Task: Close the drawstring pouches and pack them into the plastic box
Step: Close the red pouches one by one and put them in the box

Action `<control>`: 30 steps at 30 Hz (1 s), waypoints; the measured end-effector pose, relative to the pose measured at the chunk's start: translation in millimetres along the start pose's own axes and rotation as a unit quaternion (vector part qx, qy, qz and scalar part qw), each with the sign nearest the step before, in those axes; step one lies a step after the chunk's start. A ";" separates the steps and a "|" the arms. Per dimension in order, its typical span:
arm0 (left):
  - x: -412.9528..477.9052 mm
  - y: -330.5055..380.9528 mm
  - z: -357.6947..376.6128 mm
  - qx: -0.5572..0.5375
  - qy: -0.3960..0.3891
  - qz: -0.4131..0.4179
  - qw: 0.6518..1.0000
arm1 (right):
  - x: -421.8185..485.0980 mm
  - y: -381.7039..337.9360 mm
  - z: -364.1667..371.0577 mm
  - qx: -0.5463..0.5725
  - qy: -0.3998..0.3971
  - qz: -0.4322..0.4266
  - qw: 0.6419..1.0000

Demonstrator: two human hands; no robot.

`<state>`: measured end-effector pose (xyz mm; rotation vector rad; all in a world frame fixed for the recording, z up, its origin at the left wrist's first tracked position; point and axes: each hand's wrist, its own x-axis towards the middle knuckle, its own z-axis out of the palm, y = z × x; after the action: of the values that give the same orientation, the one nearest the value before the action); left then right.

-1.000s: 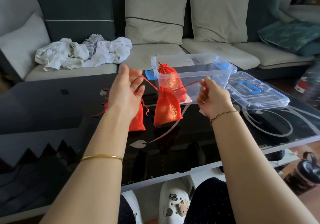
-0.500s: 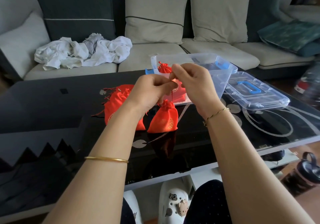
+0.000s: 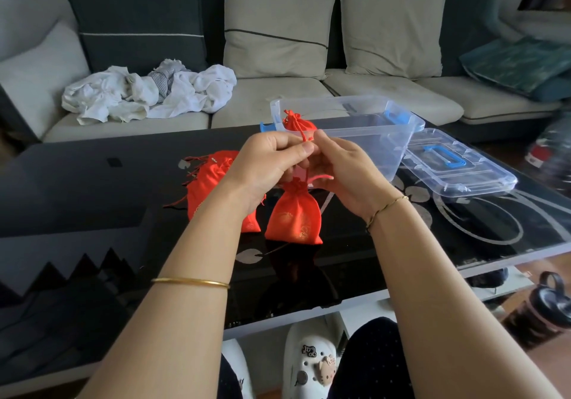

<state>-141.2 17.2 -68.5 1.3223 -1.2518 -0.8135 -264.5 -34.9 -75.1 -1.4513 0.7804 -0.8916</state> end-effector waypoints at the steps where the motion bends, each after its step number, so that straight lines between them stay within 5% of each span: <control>1: -0.1 0.1 0.1 0.001 -0.002 -0.001 1.000 | 0.2 0.4 -0.9 0.022 -0.009 0.005 1.000; 5: -1.0 0.4 -0.4 0.018 -0.011 0.004 1.000 | 1.3 2.1 -2.7 0.056 -0.023 0.014 0.998; 10: -0.8 -0.5 -0.6 0.007 -0.016 0.002 1.000 | 1.5 2.8 -4.5 0.012 0.023 -0.021 0.999; 14: 1.2 -2.6 0.8 -0.051 0.027 -0.012 0.998 | 2.3 -1.0 -6.5 0.083 0.080 -0.024 0.993; 18: 2.3 -4.7 1.3 -0.088 0.069 -0.031 0.993 | -1.9 -3.1 -11.5 0.122 -0.003 0.047 0.991; 21: 0.8 -5.9 -2.3 -0.058 0.057 -0.033 0.996 | -5.4 -0.9 -13.8 -0.009 -0.052 0.119 0.992; 24: -1.2 -4.0 -6.5 -0.029 0.037 -0.028 0.998 | -4.1 8.0 -12.5 -0.248 0.001 0.117 0.962; 27: -3.0 -0.9 -7.4 0.085 0.010 0.025 0.996 | 1.7 11.0 -7.4 -0.196 0.100 0.032 0.975; 30: -3.0 1.0 -6.8 0.198 0.005 0.105 0.975 | 3.9 9.2 1.0 -0.092 0.068 -0.026 0.993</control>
<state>-135.5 21.8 -67.0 1.4713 -1.5704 -0.4180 -261.4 -38.5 -83.9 -1.5894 0.9509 -0.9867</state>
